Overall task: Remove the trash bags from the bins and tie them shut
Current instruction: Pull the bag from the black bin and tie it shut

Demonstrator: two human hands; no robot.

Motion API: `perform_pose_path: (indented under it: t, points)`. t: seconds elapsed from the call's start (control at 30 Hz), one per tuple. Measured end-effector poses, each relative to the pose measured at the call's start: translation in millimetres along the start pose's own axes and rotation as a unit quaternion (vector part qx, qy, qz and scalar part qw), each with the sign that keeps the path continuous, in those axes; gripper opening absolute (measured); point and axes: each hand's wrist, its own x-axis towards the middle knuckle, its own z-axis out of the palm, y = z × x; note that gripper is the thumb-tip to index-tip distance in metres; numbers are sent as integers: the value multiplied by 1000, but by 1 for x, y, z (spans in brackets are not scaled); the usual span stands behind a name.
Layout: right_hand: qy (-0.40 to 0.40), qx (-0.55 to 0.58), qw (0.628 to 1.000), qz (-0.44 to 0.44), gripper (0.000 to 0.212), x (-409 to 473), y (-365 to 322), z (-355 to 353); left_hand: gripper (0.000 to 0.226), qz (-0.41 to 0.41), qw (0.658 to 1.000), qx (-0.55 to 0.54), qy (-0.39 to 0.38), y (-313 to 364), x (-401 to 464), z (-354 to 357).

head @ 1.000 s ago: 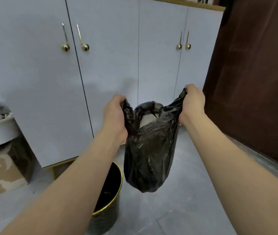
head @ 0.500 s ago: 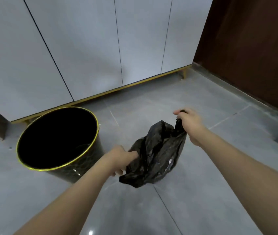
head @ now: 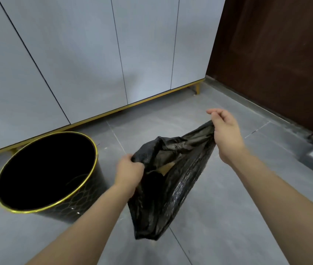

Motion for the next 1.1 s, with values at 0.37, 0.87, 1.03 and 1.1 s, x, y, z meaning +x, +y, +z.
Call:
perform_pose_path:
  t: [0.37,0.87,1.03,1.1]
  points:
    - [-160,-600,779,-87,25,16,24,-16,12,479,709,513,63,22,-17,-79]
    - [-46,-550,823,-136,52,-1,5,-11,115,319,699,640,14,-17,-42,6]
    - [-311,-646,607,-343,109,-48,18,13,30,359,738,572,-16,-25,-17,-6]
    - [-341,-720,499,-340,102,-53,40,21,17,377,733,563,-59,-23,-20,-12]
